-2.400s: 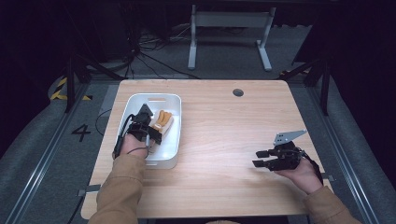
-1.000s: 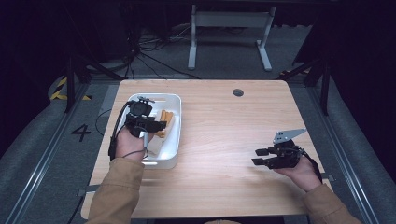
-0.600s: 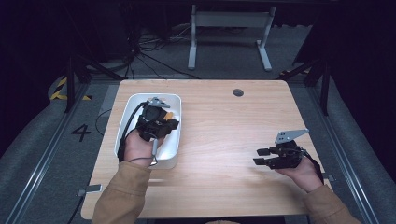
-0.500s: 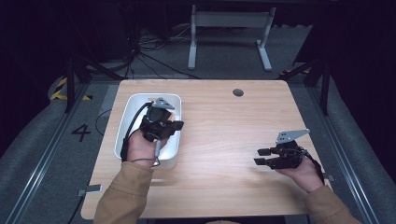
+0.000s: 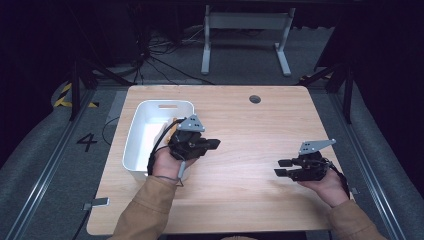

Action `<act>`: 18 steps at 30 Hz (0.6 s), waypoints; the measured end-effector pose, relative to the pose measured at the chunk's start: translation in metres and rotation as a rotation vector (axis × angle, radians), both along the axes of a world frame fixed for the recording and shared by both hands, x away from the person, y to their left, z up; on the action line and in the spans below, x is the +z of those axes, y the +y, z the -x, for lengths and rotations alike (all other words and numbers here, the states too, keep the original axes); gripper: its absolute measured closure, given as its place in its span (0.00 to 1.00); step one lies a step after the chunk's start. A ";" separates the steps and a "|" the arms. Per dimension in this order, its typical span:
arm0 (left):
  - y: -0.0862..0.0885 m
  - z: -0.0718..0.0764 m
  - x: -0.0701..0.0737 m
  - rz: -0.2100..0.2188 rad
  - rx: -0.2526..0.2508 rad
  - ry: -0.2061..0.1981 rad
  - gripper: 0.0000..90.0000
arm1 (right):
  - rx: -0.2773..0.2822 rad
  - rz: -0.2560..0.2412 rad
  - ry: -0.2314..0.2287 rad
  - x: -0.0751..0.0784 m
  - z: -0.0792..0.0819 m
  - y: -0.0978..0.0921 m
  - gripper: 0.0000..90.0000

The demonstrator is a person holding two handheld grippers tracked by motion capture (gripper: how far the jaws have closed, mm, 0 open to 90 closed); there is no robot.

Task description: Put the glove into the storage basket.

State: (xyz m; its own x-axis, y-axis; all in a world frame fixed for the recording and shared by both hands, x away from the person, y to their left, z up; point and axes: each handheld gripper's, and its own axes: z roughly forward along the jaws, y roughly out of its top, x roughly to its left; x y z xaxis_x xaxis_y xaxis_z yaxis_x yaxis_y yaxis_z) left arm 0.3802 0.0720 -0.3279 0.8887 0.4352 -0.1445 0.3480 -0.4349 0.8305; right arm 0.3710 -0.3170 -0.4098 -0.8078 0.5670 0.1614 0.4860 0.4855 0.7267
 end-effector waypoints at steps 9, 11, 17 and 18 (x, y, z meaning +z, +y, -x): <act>-0.024 0.015 -0.026 0.034 -0.087 -0.014 1.00 | 0.004 0.010 -0.018 -0.002 -0.001 -0.001 0.66; -0.028 0.016 -0.032 0.019 -0.101 -0.029 1.00 | 0.003 0.013 -0.022 -0.003 -0.001 -0.001 0.66; -0.038 0.018 -0.055 0.021 -0.117 0.023 1.00 | 0.007 0.019 -0.027 -0.005 -0.001 -0.001 0.67; -0.039 0.018 -0.059 0.017 -0.115 0.027 1.00 | 0.011 0.021 -0.032 -0.006 -0.001 -0.001 0.67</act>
